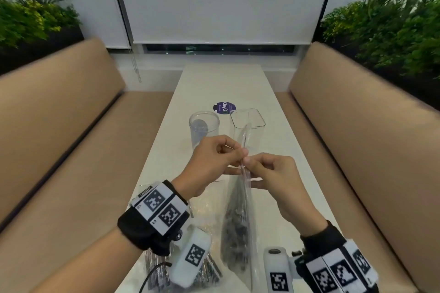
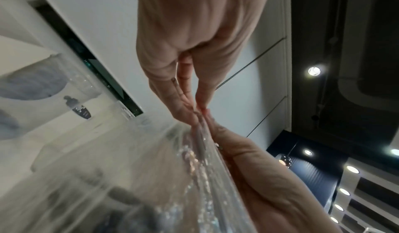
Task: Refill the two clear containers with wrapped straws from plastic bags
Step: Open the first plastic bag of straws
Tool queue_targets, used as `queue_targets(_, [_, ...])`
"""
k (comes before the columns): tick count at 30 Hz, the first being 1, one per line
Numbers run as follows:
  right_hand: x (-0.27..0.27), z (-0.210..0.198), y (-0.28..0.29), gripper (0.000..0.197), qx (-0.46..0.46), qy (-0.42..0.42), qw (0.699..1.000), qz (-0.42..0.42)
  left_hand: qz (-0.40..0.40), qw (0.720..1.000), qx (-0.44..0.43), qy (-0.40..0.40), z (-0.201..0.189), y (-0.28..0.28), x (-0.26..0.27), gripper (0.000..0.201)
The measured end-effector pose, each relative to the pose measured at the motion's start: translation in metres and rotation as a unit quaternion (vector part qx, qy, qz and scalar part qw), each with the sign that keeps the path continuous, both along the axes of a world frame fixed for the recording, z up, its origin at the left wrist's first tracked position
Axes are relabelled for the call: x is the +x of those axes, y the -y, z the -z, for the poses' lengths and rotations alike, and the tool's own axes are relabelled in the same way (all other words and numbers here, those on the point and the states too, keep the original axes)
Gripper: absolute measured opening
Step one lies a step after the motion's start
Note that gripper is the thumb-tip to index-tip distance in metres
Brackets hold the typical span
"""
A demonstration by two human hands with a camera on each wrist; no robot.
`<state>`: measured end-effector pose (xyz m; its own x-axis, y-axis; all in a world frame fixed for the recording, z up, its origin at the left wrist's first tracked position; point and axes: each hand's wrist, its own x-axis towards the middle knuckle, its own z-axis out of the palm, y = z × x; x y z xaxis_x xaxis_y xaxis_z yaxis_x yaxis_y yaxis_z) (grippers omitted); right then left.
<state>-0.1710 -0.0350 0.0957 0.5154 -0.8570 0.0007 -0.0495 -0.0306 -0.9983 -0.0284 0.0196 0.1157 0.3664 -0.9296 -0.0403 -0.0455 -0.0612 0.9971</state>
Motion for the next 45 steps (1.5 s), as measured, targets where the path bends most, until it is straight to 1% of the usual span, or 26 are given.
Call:
queue_targets(5, [0.006,-0.002,0.002,0.023,-0.009,-0.042,0.999,-0.004,-0.024,1.0,-0.002,0.007,0.004,-0.001,-0.003,0.009])
queue_targets(6, [0.008,-0.003,0.002,0.025,-0.018,-0.049,0.999,-0.01,-0.035,0.999,-0.002,0.026,0.004,-0.001,-0.005,0.01])
queue_targets(7, [0.01,-0.004,0.001,0.026,-0.057,-0.07,0.996,-0.006,-0.049,0.996,-0.007,0.077,0.005,-0.001,-0.008,0.009])
queue_targets(8, [0.011,-0.003,0.001,0.026,-0.125,-0.111,0.986,0.012,-0.066,0.984,-0.017,0.165,0.007,-0.002,-0.01,0.008])
queue_targets(10, [0.012,-0.003,-0.003,0.029,-0.258,-0.196,0.944,0.058,-0.094,0.929,-0.044,0.355,0.012,-0.003,-0.011,0.005])
queue_targets(11, [0.012,-0.005,-0.004,0.031,-0.284,-0.219,0.931,0.072,-0.104,0.903,-0.053,0.413,0.013,-0.003,-0.008,0.005])
queue_targets(13, [0.009,-0.006,-0.002,0.03,-0.286,-0.224,0.929,0.072,-0.091,0.884,-0.055,0.456,0.013,-0.005,-0.001,0.013])
queue_targets(15, [0.009,-0.008,-0.001,0.027,-0.274,-0.202,0.937,0.076,-0.036,0.86,-0.042,0.507,0.014,-0.008,-0.003,0.025])
queue_targets(17, [0.012,-0.009,-0.001,0.028,-0.264,-0.175,0.946,0.075,0.008,0.832,-0.036,0.554,0.02,-0.011,-0.009,0.022])
queue_targets(18, [0.014,-0.009,-0.002,0.028,-0.262,-0.173,0.946,0.079,0.011,0.847,-0.022,0.53,0.023,-0.012,-0.011,0.017])
queue_targets(21, [0.02,-0.007,-0.003,0.021,-0.253,-0.212,0.94,0.084,0.001,0.937,0.049,0.346,0.023,-0.006,-0.012,0.023])
queue_targets(23, [0.025,-0.002,-0.004,0.024,-0.239,-0.273,0.931,0.046,0.01,0.946,0.047,0.322,0.022,-0.002,-0.014,0.029])
queue_targets(25, [0.017,0.004,0.005,0.026,-0.233,-0.339,0.911,0.006,0.028,0.917,0.019,0.397,0.021,-0.007,-0.011,0.041])
queue_targets(27, [-0.01,0.001,0.023,0.027,-0.204,-0.357,0.911,0.026,0.043,0.854,0.022,0.517,0.022,-0.018,0.008,0.047])
queue_targets(29, [-0.045,-0.011,0.037,0.024,-0.147,-0.345,0.926,0.045,0.046,0.779,0.101,0.617,0.02,-0.03,0.035,0.041])
queue_targets(30, [-0.06,-0.016,0.04,0.022,-0.12,-0.348,0.929,0.028,0.046,0.758,0.147,0.633,0.02,-0.034,0.046,0.041])
queue_targets(31, [-0.069,-0.019,0.039,0.02,-0.1,-0.356,0.929,0.0,0.046,0.761,0.181,0.621,0.018,-0.035,0.053,0.045])
queue_targets(32, [-0.073,-0.021,0.037,0.021,-0.087,-0.36,0.928,-0.028,0.051,0.778,0.206,0.591,0.018,-0.033,0.056,0.052])
queue_targets(34, [-0.071,-0.019,0.029,0.025,-0.059,-0.351,0.933,-0.059,0.068,0.85,0.229,0.47,0.018,-0.028,0.053,0.064])
queue_targets(36, [-0.069,-0.012,0.023,0.03,-0.035,-0.344,0.936,-0.07,0.084,0.941,0.218,0.245,0.019,-0.023,0.044,0.075])
queue_targets(37, [-0.069,-0.008,0.022,0.032,-0.041,-0.353,0.932,-0.075,0.079,0.969,0.196,0.125,0.018,-0.022,0.039,0.078])
queue_targets(38, [-0.07,-0.006,0.02,0.034,-0.064,-0.378,0.92,-0.085,0.063,0.983,0.17,0.03,0.016,-0.021,0.032,0.076])
queue_targets(40, [-0.072,-0.004,0.014,0.055,-0.142,-0.404,0.896,-0.113,0.046,0.989,0.128,-0.065,0.013,-0.016,0.019,0.072])
queue_targets(42, [-0.066,-0.008,0.003,0.09,-0.212,-0.325,0.91,-0.144,0.068,0.989,0.1,-0.086,0.01,-0.01,0.001,0.072])
queue_targets(43, [-0.06,-0.009,0.0,0.1,-0.229,-0.273,0.922,-0.151,0.082,0.988,0.091,-0.089,0.009,-0.006,-0.008,0.072])
queue_targets(45, [-0.05,-0.003,0.0,0.097,-0.285,-0.238,0.917,-0.149,0.105,0.987,0.083,-0.087,0.003,-0.001,-0.021,0.068])
